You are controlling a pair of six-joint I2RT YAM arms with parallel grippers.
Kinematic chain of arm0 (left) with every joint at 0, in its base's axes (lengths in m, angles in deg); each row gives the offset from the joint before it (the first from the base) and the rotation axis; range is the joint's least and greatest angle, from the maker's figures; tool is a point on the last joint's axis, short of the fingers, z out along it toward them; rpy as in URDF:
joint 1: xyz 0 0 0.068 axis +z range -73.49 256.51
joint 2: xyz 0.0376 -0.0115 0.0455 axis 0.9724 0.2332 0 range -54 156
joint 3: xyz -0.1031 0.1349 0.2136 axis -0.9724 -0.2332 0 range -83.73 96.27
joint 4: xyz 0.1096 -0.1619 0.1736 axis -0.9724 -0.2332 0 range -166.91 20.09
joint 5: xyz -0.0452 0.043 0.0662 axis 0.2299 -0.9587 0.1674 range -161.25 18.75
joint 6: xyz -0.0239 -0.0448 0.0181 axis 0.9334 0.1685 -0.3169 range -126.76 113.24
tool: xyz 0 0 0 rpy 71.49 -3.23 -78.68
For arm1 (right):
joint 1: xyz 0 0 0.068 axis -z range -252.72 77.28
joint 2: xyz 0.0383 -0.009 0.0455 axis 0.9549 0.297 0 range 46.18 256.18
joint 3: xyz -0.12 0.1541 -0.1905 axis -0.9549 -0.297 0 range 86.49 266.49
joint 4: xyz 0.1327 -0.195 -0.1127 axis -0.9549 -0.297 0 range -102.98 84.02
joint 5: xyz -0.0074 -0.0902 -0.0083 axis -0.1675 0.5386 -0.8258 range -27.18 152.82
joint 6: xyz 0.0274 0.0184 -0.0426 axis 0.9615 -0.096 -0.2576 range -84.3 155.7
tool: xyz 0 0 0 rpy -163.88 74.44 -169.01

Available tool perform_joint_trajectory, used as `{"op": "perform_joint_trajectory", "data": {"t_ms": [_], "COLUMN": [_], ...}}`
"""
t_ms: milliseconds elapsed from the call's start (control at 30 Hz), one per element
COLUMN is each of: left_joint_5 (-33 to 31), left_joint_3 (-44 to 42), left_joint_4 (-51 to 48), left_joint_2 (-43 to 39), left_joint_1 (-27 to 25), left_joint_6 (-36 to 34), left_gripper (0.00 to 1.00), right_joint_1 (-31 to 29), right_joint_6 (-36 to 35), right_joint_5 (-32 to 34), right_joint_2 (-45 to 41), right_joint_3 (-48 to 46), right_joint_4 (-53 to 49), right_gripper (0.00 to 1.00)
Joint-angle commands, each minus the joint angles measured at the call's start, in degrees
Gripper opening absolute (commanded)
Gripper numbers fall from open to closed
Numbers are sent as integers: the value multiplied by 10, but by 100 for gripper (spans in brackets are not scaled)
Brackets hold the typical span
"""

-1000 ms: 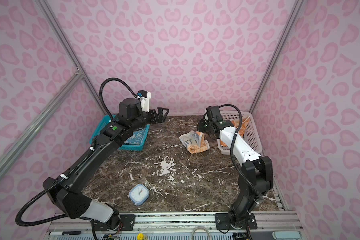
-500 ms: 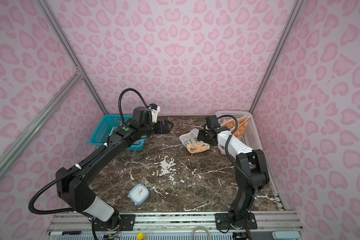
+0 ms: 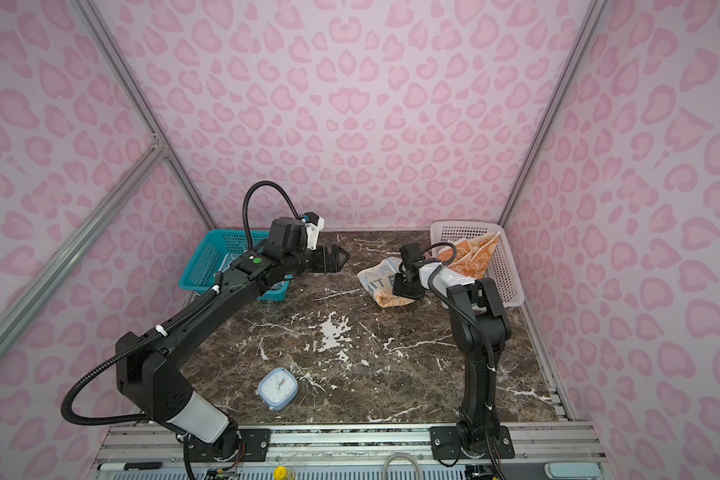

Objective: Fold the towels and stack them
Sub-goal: 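Pull the striped towel out and drop it onto the table center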

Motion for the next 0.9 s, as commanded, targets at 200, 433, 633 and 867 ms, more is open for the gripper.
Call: {"op": "perform_joint_trajectory", "data": {"t_ms": [200, 433, 633, 867], "left_joint_5": [-13, 5, 13, 20], "left_joint_3": [-6, 2, 16, 24], "left_joint_4": [-11, -11, -20, -47], "left_joint_2": [0, 29, 54, 74], "left_joint_1": [11, 11, 1, -1], "left_joint_6": [-13, -3, 1, 0], "left_gripper": [98, 98, 98, 98], "right_joint_1": [-59, 29, 50, 12], "right_joint_6": [51, 6, -8, 10], "right_joint_5": [-46, -7, -4, -38], "right_joint_2": [8, -34, 10, 62], "right_joint_3": [116, 86, 83, 98], "right_joint_4": [-37, -72, -60, -45], "right_gripper": [56, 65, 56, 28]}}
